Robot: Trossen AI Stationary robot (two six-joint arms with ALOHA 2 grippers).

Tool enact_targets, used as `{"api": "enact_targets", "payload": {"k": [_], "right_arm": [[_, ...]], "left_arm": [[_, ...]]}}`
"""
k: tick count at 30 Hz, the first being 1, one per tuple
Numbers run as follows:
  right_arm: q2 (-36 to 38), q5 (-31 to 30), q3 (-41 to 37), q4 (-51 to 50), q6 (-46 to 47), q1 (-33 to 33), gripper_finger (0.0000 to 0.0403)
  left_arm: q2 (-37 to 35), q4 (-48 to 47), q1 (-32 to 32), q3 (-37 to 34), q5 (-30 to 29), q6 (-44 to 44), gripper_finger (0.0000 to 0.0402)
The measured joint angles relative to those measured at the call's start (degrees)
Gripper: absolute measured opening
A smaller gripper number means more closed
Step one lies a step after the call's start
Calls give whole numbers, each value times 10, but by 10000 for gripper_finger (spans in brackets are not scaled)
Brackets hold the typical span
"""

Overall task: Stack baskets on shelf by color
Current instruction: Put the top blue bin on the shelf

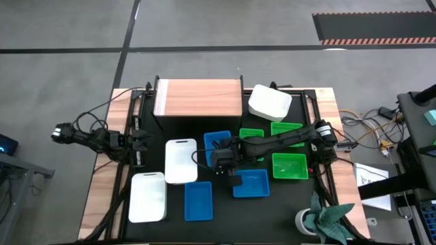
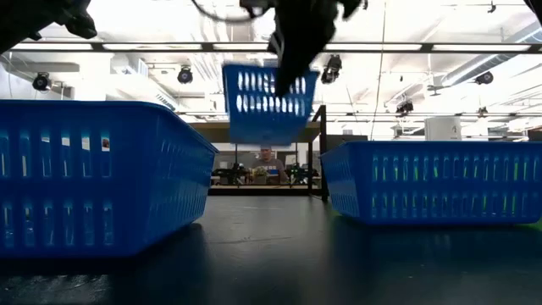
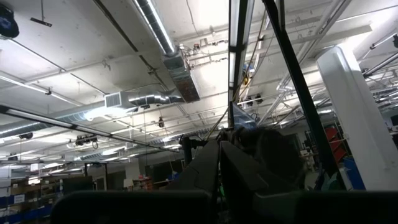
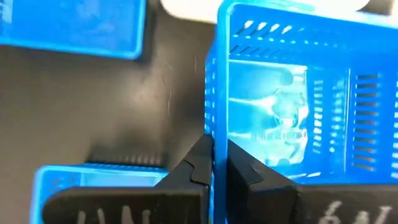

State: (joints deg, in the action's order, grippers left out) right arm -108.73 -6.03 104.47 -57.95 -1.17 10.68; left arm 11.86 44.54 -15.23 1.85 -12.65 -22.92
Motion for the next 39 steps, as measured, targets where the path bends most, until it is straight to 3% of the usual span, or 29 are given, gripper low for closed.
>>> {"api": "enact_targets", "payload": {"k": [5, 12, 27, 39], "right_arm": [[0, -6, 77, -18, -34, -1, 9], [0, -61, 146, -11, -112, -33, 8], [-43, -36, 143, 123, -190, -201, 8], [-73, -26, 142, 135, -193, -237, 9]], "left_arm": [[0, 0, 0, 0, -1, 0, 0], [0, 0, 0, 0, -1, 0, 0], [-2, 1, 0, 0, -1, 0, 0], [-4, 2, 0, 0, -4, -6, 0]]}}
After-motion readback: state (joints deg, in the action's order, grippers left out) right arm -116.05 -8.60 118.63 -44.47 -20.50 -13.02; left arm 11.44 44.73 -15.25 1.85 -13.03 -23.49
